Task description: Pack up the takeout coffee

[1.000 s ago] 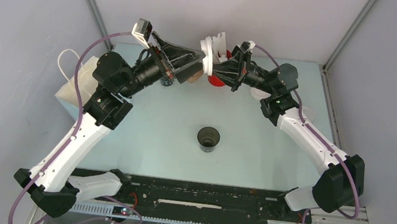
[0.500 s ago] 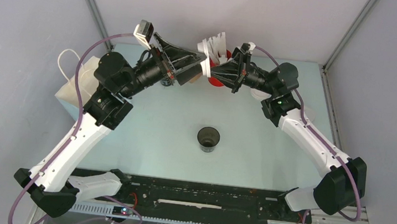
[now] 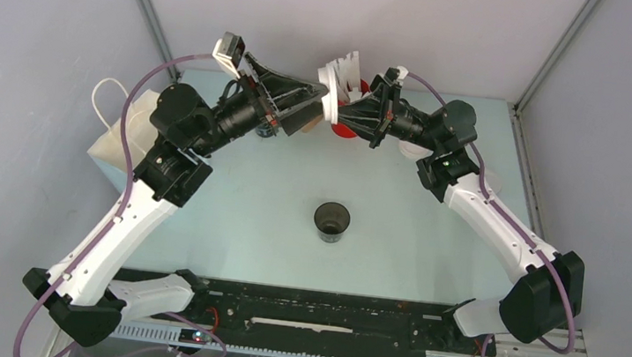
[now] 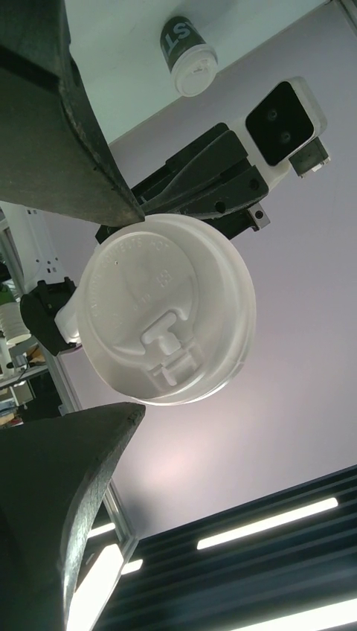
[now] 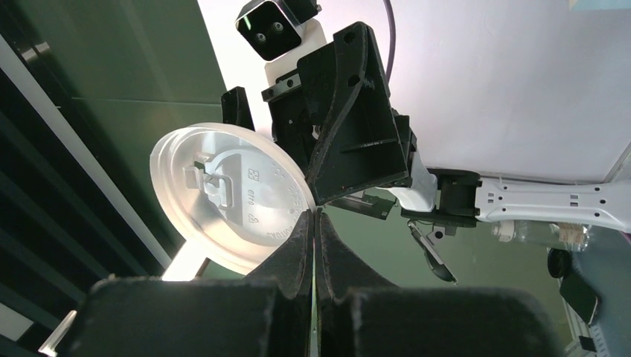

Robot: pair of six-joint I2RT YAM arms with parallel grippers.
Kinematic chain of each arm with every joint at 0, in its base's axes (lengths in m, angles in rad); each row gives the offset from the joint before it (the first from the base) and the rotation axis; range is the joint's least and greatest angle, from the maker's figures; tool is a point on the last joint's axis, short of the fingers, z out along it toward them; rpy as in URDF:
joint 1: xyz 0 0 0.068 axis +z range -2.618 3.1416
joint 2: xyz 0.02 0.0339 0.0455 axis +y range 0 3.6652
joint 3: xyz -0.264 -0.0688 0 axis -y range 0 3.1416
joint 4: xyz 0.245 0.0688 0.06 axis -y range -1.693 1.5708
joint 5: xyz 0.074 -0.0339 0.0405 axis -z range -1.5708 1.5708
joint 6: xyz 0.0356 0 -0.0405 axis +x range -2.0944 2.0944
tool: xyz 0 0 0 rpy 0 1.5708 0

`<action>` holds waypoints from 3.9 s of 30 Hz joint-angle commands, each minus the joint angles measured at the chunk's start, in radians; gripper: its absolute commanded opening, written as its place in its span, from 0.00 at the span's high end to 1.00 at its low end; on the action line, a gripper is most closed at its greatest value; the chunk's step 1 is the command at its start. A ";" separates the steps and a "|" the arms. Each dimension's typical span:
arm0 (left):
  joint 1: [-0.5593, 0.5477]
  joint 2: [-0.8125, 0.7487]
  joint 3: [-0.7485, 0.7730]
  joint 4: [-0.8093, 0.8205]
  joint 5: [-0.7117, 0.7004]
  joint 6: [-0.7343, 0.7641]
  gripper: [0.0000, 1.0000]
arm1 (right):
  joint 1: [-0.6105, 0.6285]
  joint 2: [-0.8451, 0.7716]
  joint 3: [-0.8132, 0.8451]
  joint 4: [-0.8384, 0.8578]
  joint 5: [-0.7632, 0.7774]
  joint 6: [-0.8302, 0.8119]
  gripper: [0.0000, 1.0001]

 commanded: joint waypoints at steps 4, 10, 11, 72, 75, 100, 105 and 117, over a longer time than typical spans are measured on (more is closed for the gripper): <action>0.007 -0.009 0.006 0.013 0.005 0.010 0.12 | -0.006 -0.041 0.008 -0.013 -0.015 -0.033 0.99; 0.006 -0.004 0.011 0.002 0.005 0.015 0.18 | -0.008 -0.046 0.008 -0.025 -0.014 -0.040 0.99; 0.006 -0.004 0.013 -0.003 0.004 0.018 0.19 | -0.008 -0.048 0.008 -0.030 -0.014 -0.044 0.99; -0.395 0.548 0.110 -0.844 -0.572 0.904 0.20 | -0.581 -0.327 0.006 -1.560 0.070 -1.358 0.48; -0.397 0.558 0.116 -0.846 -0.570 0.906 0.19 | -0.581 -0.328 0.006 -1.563 0.070 -1.359 0.48; -0.404 0.601 0.126 -0.871 -0.607 0.929 0.19 | -0.580 -0.337 -0.014 -1.543 0.065 -1.345 0.48; -0.404 0.610 0.109 -0.864 -0.610 0.928 0.19 | -0.580 -0.335 -0.014 -1.539 0.063 -1.344 0.48; -0.404 0.624 0.100 -0.860 -0.618 0.931 0.18 | -0.580 -0.332 -0.014 -1.539 0.062 -1.347 0.48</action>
